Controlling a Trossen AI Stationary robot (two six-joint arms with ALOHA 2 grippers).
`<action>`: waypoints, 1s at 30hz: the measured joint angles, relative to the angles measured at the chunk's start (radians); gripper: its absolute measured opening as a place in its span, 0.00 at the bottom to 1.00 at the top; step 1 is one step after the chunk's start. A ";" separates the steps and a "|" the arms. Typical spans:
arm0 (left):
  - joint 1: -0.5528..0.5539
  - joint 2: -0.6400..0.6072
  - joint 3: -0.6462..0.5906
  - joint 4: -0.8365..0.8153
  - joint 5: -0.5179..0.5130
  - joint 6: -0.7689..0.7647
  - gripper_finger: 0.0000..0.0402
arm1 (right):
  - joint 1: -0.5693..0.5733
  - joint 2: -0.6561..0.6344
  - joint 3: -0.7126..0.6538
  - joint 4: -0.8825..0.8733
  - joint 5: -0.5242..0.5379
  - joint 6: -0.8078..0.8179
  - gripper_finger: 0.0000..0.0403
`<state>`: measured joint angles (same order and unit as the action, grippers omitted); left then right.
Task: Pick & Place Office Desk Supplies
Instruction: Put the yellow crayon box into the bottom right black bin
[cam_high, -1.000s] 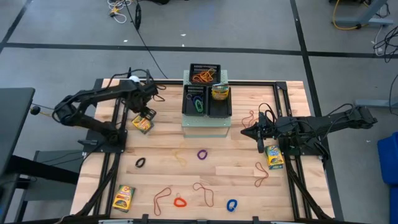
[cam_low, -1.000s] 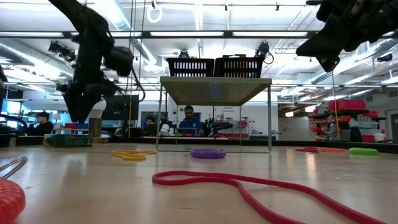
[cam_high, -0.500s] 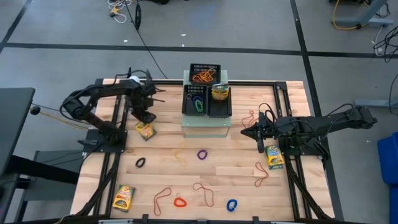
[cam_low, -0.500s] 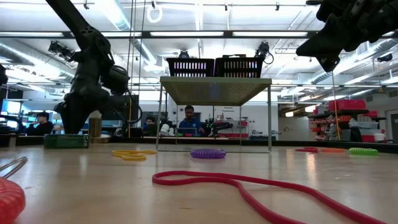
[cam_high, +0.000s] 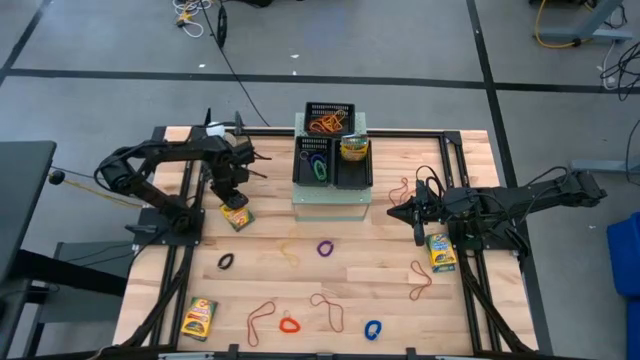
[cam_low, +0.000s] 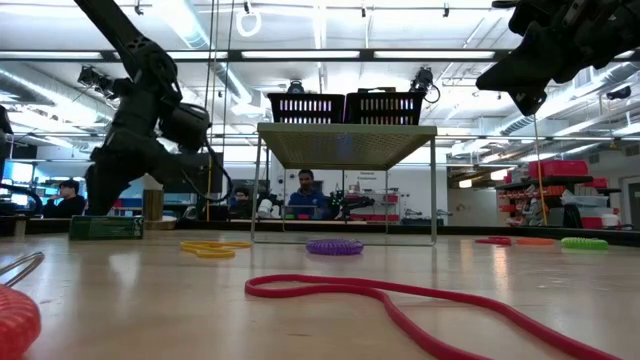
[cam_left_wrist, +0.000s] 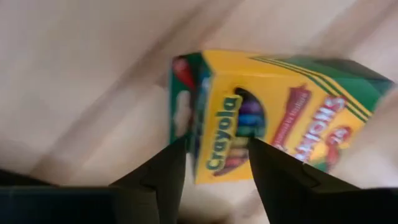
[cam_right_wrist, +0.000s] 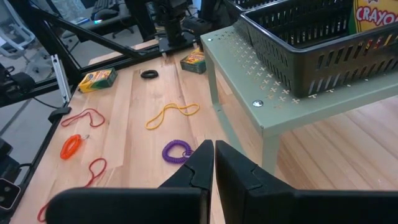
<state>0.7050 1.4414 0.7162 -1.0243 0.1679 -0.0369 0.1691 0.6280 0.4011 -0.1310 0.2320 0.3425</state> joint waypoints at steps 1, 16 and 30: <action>0.006 0.003 0.000 0.008 0.020 0.005 0.47 | 0.000 0.000 0.000 0.000 0.000 0.000 0.06; 0.021 0.005 0.001 0.060 0.127 0.027 0.04 | 0.000 0.000 0.000 0.000 0.000 0.000 0.06; -0.107 -0.171 0.005 -0.066 0.158 -0.067 0.04 | 0.000 0.000 0.000 0.000 0.000 0.000 0.06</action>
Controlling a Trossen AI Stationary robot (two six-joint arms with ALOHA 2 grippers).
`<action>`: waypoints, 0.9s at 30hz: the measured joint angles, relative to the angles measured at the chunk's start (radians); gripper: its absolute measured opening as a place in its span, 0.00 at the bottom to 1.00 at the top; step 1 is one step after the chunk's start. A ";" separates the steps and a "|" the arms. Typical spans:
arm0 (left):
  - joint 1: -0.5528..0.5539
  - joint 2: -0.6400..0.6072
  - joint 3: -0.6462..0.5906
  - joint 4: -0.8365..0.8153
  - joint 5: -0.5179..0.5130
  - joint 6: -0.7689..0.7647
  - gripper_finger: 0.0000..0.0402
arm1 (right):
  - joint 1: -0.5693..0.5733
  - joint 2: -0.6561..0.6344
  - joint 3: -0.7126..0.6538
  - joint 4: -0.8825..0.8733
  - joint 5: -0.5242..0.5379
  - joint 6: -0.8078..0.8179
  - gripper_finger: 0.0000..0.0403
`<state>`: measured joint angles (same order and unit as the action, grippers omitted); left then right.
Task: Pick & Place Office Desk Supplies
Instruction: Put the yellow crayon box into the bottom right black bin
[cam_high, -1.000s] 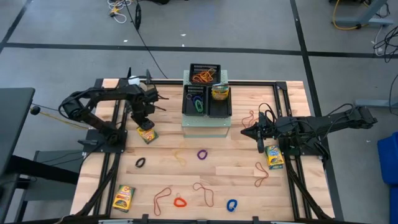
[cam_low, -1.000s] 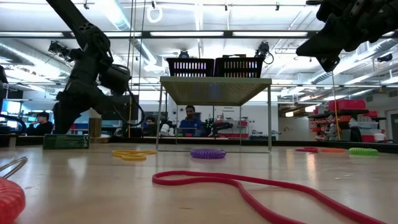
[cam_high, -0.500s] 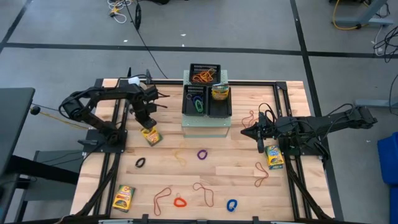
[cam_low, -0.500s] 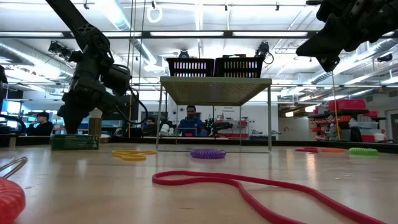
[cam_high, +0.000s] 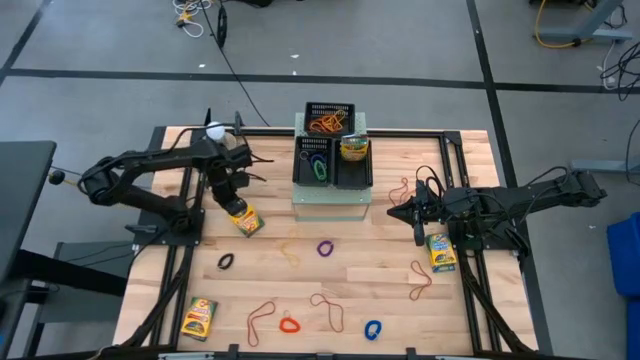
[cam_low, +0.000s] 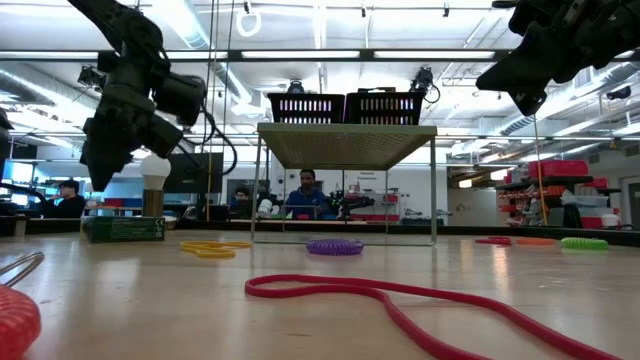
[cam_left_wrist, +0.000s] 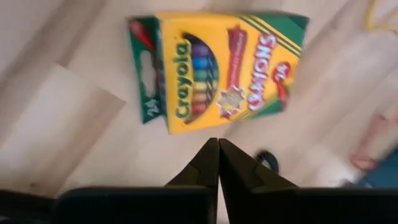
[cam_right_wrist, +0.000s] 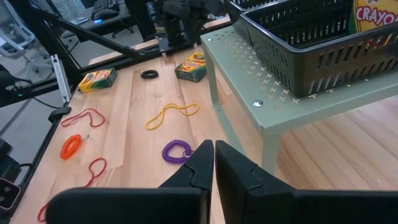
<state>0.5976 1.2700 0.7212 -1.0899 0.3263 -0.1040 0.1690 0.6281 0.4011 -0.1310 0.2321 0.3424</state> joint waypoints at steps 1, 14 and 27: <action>-0.010 -0.010 0.000 0.008 -0.036 -0.023 0.06 | 0.000 0.000 0.000 0.000 0.000 0.000 0.06; 0.031 -0.004 -0.116 0.204 -0.106 -0.173 0.47 | 0.000 0.000 0.000 0.000 0.000 0.000 0.06; -0.001 0.011 -0.213 0.401 -0.017 -0.316 0.35 | 0.000 0.000 0.000 0.000 0.000 0.000 0.06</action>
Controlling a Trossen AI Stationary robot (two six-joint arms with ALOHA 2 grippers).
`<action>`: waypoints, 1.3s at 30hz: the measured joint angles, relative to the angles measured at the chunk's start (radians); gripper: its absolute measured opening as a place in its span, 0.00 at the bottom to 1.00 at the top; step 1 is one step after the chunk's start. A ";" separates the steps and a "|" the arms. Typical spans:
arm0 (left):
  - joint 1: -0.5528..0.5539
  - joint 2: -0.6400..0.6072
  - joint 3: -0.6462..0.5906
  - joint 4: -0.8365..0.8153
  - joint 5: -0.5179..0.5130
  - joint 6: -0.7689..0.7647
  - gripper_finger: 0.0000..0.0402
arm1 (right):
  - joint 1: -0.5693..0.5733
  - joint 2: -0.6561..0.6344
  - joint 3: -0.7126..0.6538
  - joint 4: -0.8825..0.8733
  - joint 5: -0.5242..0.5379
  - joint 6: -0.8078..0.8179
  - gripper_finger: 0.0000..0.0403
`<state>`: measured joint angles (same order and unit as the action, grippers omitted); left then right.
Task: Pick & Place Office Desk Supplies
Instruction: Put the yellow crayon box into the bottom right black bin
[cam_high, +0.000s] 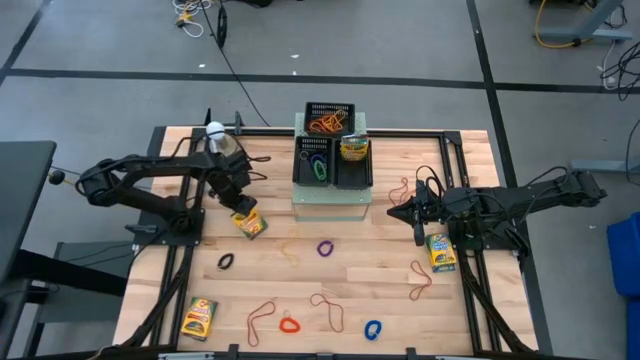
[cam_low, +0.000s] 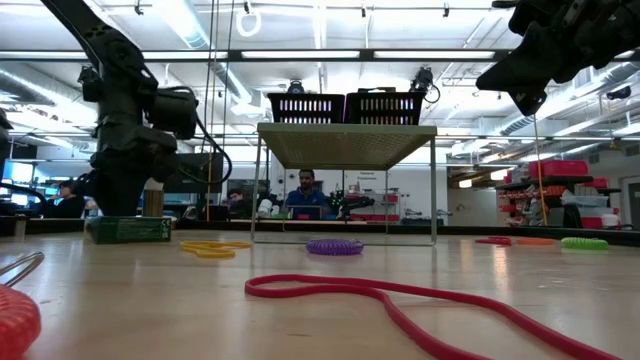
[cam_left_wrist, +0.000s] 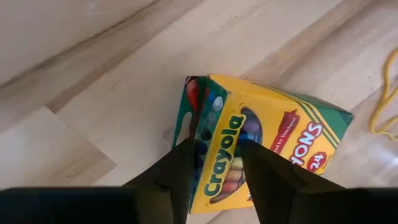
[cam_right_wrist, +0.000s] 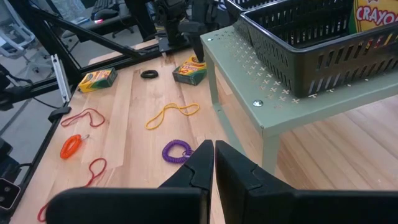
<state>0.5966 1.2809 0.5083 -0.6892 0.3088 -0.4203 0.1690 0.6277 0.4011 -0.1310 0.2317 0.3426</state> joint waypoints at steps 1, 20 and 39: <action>-0.007 -0.001 0.000 0.003 -0.001 -0.002 0.33 | 0.000 0.000 0.000 0.000 0.000 0.000 0.06; -0.123 -0.138 -0.013 -0.028 -0.024 -0.035 0.01 | 0.000 0.000 0.000 0.000 0.000 0.000 0.06; -0.574 -0.352 0.150 -0.162 -0.256 -0.160 0.00 | 0.000 0.000 0.000 0.000 0.001 -0.310 0.06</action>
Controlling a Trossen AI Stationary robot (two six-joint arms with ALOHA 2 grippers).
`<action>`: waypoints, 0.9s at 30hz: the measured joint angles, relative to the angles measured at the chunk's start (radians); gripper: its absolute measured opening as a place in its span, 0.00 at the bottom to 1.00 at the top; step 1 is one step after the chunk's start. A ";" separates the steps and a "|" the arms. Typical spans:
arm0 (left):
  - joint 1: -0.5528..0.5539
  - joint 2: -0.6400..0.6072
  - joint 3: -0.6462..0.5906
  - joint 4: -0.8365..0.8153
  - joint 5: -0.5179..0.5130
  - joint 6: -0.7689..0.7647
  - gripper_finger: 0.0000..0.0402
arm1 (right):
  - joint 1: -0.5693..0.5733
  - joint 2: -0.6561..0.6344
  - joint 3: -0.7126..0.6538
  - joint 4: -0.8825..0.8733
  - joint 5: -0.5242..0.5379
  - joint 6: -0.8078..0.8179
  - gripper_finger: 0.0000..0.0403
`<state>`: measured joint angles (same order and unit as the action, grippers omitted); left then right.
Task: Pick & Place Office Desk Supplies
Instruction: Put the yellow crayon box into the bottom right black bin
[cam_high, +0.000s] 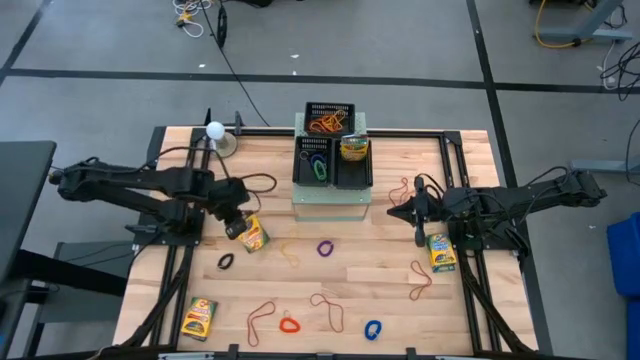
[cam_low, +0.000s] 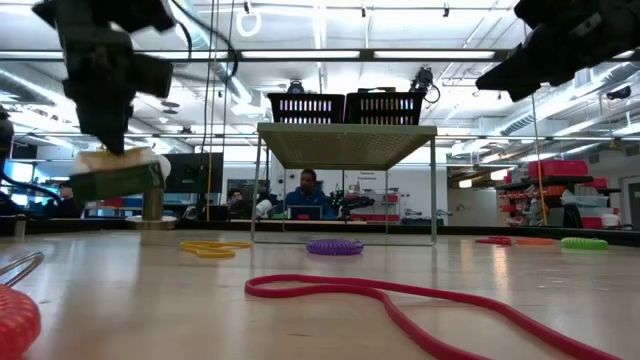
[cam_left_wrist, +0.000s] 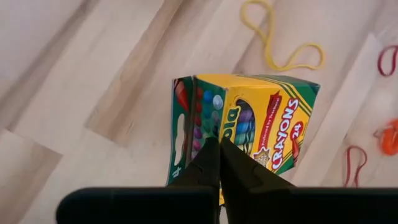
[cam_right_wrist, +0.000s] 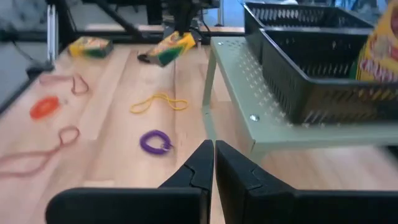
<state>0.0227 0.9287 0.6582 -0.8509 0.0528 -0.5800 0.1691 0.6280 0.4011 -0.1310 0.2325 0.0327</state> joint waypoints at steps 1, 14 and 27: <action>-0.033 0.000 0.017 -0.009 -0.031 -0.004 0.00 | 0.000 0.000 0.000 0.000 0.000 -0.025 0.06; -0.386 0.116 0.219 -0.022 -0.276 -0.090 0.00 | 0.001 0.000 0.000 0.003 -0.007 0.126 0.06; -0.485 0.586 0.613 -0.069 -0.464 -0.224 0.00 | 0.021 -0.109 0.053 0.134 -0.006 0.400 0.03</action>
<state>-0.4622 1.5149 1.2714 -0.9203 -0.4116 -0.8045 0.1901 0.5187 0.4537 0.0029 0.2270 0.4323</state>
